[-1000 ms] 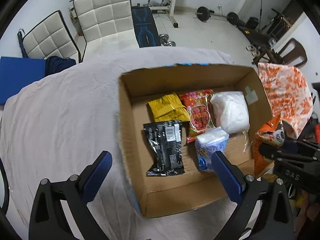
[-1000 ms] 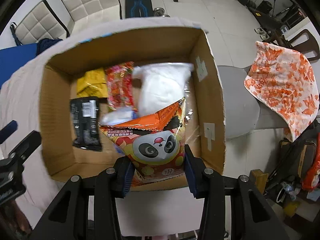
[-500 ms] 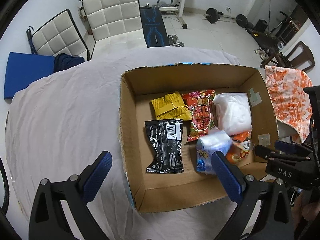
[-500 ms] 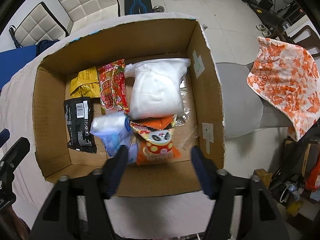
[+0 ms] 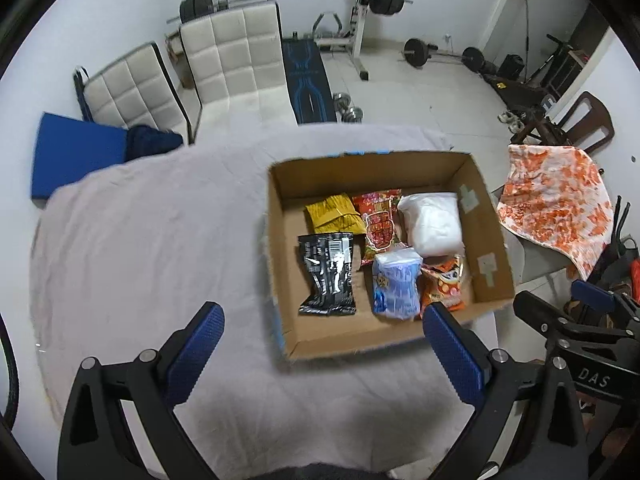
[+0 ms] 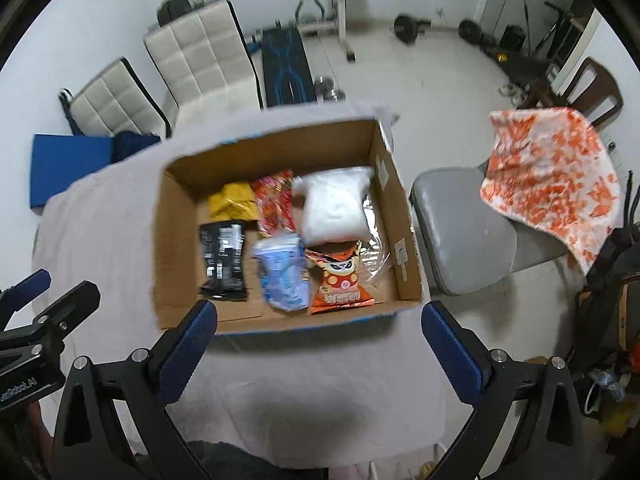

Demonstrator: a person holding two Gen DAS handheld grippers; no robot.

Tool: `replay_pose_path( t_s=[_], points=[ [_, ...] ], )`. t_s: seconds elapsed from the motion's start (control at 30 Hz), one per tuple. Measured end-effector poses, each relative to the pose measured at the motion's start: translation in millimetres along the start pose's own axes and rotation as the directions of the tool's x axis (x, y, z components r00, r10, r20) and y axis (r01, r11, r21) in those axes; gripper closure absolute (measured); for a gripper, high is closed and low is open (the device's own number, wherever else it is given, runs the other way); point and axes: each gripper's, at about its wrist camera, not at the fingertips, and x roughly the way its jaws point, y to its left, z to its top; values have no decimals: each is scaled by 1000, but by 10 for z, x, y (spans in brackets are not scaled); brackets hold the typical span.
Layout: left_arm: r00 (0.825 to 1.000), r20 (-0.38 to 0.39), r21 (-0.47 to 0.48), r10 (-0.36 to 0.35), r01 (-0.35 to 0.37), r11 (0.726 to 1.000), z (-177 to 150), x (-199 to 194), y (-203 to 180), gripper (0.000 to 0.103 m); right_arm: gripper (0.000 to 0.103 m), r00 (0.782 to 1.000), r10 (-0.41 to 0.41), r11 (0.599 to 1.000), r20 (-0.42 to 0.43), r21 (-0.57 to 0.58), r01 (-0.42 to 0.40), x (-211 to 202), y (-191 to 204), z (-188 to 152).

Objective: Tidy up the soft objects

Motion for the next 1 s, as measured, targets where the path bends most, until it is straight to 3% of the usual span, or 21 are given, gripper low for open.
replay_pose_path(
  t_s=[0.23, 0.43, 0.73, 1.0],
  points=[
    [996, 71, 11, 60, -61, 998, -297, -812, 147, 1, 0, 995, 32, 999, 97, -36, -29, -967, 349, -325],
    [991, 127, -46, 48, -43, 998, -498, -1339, 331, 1, 0, 984, 36, 997, 173, -76, -23, -1635, 606, -570],
    [987, 163, -102, 9, 8, 995, -773, -1816, 475, 1, 0, 974, 52, 994, 220, -102, -30, -2148, 809, -872],
    [972, 231, -84, 36, -17, 996, -889, -2081, 431, 1, 0, 964, 48, 996, 261, -81, -27, -2430, 751, -1024]
  ],
)
